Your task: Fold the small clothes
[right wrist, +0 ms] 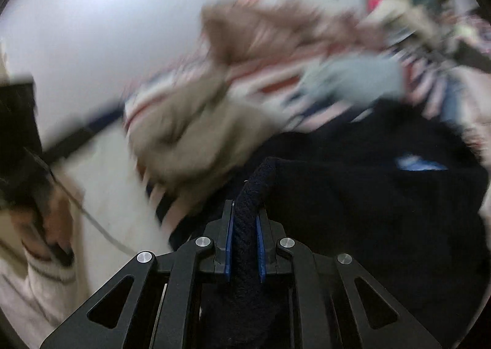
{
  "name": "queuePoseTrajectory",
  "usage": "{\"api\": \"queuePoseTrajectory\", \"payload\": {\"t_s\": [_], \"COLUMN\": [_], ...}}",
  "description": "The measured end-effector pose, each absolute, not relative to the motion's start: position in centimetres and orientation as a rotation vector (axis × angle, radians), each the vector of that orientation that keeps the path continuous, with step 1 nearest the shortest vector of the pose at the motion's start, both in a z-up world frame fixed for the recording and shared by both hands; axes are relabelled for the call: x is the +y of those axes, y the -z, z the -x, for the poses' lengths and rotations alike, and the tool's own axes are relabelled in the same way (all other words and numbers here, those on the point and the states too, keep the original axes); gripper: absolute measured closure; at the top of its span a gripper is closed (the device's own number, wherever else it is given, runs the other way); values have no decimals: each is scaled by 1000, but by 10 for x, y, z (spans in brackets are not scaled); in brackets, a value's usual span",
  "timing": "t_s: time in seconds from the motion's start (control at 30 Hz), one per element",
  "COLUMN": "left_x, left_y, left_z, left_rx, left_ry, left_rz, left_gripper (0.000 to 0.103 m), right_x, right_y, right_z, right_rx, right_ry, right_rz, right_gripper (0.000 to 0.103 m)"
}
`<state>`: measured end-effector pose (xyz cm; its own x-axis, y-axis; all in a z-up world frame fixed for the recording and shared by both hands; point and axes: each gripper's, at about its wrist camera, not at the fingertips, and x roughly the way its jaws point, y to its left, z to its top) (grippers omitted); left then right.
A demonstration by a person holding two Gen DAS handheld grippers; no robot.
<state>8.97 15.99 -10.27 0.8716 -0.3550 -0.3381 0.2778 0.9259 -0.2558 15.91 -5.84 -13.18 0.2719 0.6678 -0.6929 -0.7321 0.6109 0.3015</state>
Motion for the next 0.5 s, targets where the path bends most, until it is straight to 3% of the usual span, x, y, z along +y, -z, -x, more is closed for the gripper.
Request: {"api": "queuePoseTrajectory", "payload": {"t_s": [0.13,0.27,0.5], "left_x": [170,168,148], "left_y": [113,121,142], "left_z": [-93,-98,-106], "left_rx": [411,433,515], "left_ry": [330,349,446], "left_rz": [214,213,186], "left_gripper": [28,28,27], "right_x": [-33,-46,-138], "right_y": [173,174,122], "right_z": [-169,-174,-149], "right_rx": [1061,1073,897], "right_ry": [-989,-991,-825], "right_rz": [104,53,-13], "right_gripper": [80,47,32]}}
